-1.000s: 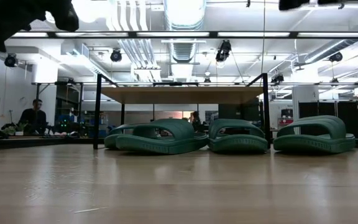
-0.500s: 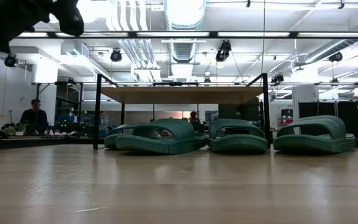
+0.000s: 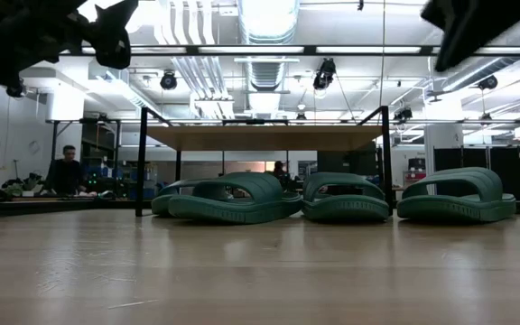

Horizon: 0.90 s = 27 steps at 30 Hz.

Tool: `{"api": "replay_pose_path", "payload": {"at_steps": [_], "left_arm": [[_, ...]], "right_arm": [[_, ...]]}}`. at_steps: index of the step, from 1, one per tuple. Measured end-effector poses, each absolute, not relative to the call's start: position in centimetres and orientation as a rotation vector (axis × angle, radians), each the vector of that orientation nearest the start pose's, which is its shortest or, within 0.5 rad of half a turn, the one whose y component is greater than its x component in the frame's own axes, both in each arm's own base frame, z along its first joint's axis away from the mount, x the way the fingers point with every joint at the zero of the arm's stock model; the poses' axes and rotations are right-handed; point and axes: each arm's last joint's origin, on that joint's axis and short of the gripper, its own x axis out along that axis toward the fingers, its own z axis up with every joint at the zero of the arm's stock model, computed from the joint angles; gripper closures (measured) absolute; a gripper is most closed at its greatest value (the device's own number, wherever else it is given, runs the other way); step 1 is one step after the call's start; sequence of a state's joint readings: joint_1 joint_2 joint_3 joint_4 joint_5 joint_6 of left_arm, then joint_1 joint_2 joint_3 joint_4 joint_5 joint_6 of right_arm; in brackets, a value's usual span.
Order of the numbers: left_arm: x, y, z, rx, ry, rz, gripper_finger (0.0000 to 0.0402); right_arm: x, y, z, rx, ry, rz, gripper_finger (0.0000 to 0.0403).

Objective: Pick and place slides into the shelf
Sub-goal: Put the blue slipper on the shelf

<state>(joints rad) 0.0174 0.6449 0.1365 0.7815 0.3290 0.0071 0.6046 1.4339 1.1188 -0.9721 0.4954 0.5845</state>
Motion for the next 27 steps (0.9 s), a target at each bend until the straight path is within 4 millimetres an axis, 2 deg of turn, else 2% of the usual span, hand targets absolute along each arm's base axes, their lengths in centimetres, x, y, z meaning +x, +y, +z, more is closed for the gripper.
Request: {"api": "replay_pose_path", "payload": {"at_steps": [5, 8, 14, 17, 22, 27], "left_arm": [[14.3, -0.7, 22.3, 0.065, -0.285, -0.307, 0.0191], [14.3, -0.7, 22.3, 0.067, -0.293, -0.307, 0.0191], [14.4, -0.7, 22.3, 0.067, -0.294, -0.307, 0.0191], [14.4, -0.7, 22.3, 0.066, -0.288, -0.307, 0.0191], [14.6, -0.7, 22.0, 0.062, -0.270, -0.308, 0.0191], [14.7, -0.7, 21.9, 0.061, -0.261, -0.308, 0.0191]], "right_arm": [[22.3, 13.5, 22.7, -0.163, 1.183, -0.511, 0.0342], [22.3, 13.5, 20.9, -0.175, 1.232, -0.626, 0.0341], [23.1, 14.0, 17.7, -0.207, 1.278, -0.713, 0.0333], [23.5, 14.1, 16.4, -0.277, 1.269, -0.750, 0.0326], [24.0, 14.1, 14.7, -0.437, 1.210, -0.791, 0.0307], [23.8, 13.9, 13.6, -0.509, 1.256, -0.824, 0.0281]]}}
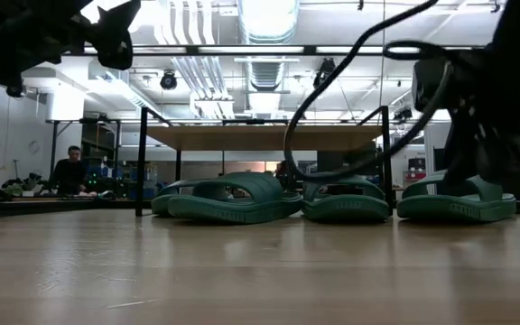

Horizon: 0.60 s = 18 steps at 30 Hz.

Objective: Pick and place slides into the shelf
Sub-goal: Put the blue slipper on the shelf

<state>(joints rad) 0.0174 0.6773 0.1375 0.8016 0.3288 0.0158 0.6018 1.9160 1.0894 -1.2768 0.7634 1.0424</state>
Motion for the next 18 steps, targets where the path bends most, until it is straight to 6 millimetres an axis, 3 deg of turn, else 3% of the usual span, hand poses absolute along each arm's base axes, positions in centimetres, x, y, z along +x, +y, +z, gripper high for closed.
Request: {"api": "replay_pose_path", "payload": {"at_steps": [7, 18], "left_arm": [[14.7, -0.7, 21.9, 0.060, -0.261, -0.308, 0.0191], [14.7, -0.7, 21.9, 0.061, -0.263, -0.308, 0.0191]], "right_arm": [[23.4, 13.6, 12.4, -0.555, 1.290, -0.842, 0.0260], [21.5, 12.1, 11.0, -0.583, 1.309, -0.909, 0.0272]]}}
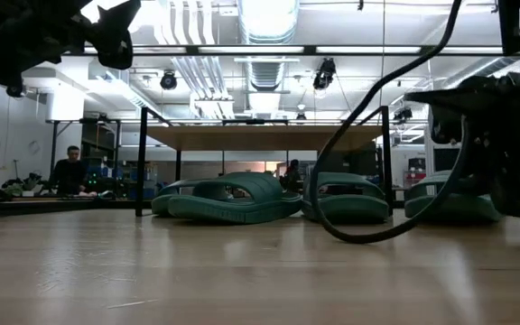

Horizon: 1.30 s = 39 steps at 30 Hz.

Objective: Pick and place slides into the shelf
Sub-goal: Put the blue slipper on the shelf

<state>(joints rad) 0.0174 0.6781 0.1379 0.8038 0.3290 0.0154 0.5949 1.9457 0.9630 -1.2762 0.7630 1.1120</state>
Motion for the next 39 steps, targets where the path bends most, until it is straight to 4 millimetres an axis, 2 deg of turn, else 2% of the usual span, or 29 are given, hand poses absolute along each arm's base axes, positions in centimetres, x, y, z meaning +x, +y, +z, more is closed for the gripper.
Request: {"api": "replay_pose_path", "payload": {"at_steps": [6, 13, 23, 31, 39], "left_arm": [[14.7, -0.7, 21.9, 0.061, -0.262, -0.307, 0.0191], [14.7, -0.7, 21.9, 0.061, -0.264, -0.307, 0.0191], [14.7, -0.7, 21.9, 0.061, -0.263, -0.307, 0.0191], [14.7, -0.7, 21.9, 0.061, -0.264, -0.307, 0.0191], [14.7, -0.7, 21.9, 0.061, -0.263, -0.307, 0.0191]], "right_arm": [[20.9, 11.6, 10.6, -0.561, 1.291, -0.961, 0.0283], [21.1, 11.3, 10.6, -0.562, 1.238, -0.984, 0.0306], [21.3, 10.9, 10.7, -0.563, 1.252, -0.992, 0.0388], [21.4, 10.9, 10.8, -0.585, 1.269, -0.979, 0.0391], [22.4, 11.7, 12.8, -0.604, 1.310, -0.986, 0.0391]]}}
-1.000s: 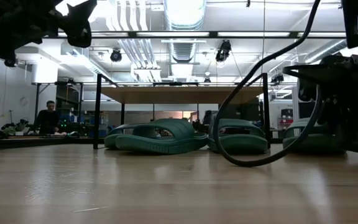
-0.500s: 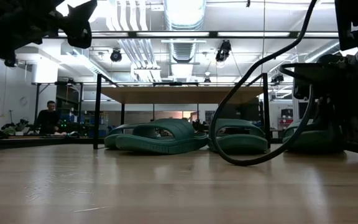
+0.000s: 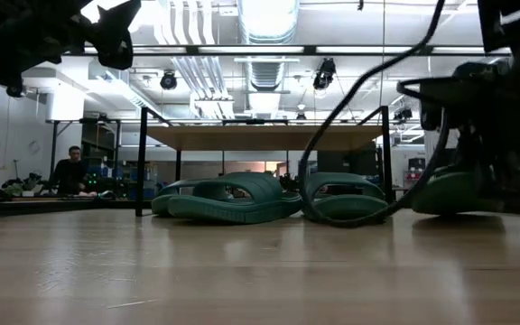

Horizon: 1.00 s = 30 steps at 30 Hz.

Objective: Pick and place slides into the shelf
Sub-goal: Put the blue slipper on the shelf

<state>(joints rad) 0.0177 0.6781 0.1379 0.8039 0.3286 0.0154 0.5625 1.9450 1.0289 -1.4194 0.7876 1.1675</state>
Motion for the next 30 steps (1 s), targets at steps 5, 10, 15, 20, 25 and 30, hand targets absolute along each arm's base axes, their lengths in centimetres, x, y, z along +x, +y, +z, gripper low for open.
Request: {"api": "replay_pose_path", "payload": {"at_steps": [5, 10, 15, 20, 25, 30], "left_arm": [[14.7, -0.7, 21.9, 0.060, -0.262, -0.307, 0.0191], [14.7, -0.7, 21.9, 0.060, -0.263, -0.307, 0.0191], [14.7, -0.7, 21.9, 0.060, -0.263, -0.307, 0.0191], [14.7, -0.7, 21.9, 0.060, -0.265, -0.303, 0.0191], [14.8, -0.6, 21.9, 0.057, -0.267, -0.275, 0.0191], [14.8, -0.6, 21.9, 0.055, -0.264, -0.266, 0.0191]], "right_arm": [[23.0, 12.6, 14.3, -0.620, 1.327, -0.977, 0.0391], [23.3, 13.9, 15.7, -0.635, 1.309, -0.951, 0.0392], [23.5, 15.0, 16.9, -0.602, 1.264, -0.906, 0.0392], [23.1, 15.7, 18.3, -0.568, 1.216, -0.872, 0.0392], [22.8, 16.4, 20.1, -0.528, 1.176, -0.820, 0.0392], [22.6, 17.3, 22.1, -0.476, 1.124, -0.763, 0.0392]]}}
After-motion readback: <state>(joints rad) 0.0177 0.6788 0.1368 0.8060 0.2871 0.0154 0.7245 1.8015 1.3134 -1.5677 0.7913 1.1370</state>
